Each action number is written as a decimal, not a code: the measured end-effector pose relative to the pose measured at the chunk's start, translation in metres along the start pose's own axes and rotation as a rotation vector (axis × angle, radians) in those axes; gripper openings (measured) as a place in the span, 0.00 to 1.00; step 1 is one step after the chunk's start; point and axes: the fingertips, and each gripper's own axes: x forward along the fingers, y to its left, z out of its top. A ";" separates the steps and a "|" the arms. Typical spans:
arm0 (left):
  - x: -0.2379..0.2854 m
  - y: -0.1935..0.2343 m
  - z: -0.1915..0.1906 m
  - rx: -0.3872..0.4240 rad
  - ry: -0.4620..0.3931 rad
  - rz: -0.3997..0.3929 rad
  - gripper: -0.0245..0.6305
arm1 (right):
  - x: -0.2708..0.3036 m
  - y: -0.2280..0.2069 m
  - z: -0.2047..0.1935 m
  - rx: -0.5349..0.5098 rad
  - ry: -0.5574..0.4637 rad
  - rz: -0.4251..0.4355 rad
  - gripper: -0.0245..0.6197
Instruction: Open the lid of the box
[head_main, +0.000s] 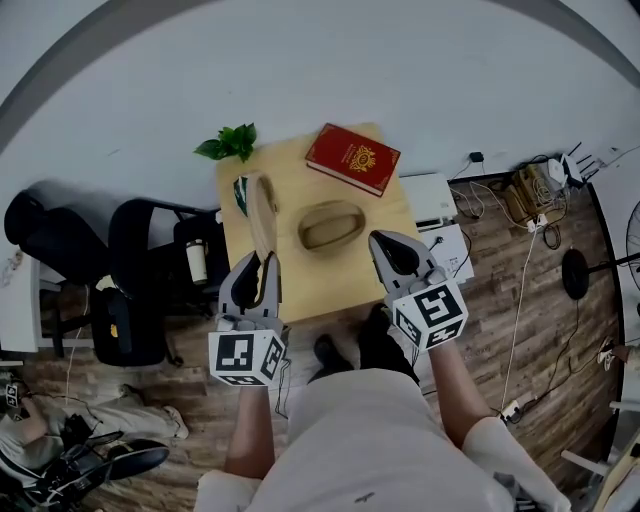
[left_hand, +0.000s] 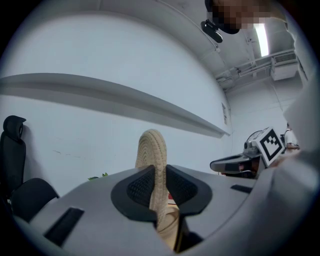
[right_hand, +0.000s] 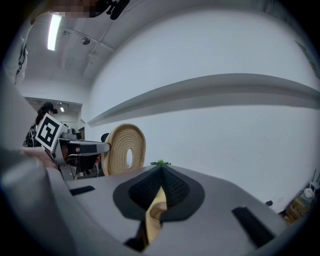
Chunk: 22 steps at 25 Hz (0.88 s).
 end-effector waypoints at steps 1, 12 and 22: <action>0.000 0.001 -0.001 -0.001 0.002 0.004 0.14 | 0.000 -0.001 0.000 0.003 0.002 0.000 0.03; 0.003 0.006 -0.009 0.002 0.029 0.015 0.14 | -0.006 -0.012 -0.008 0.011 0.022 -0.038 0.03; 0.008 0.007 -0.019 0.021 0.056 0.013 0.14 | -0.011 -0.017 -0.012 0.009 0.028 -0.056 0.03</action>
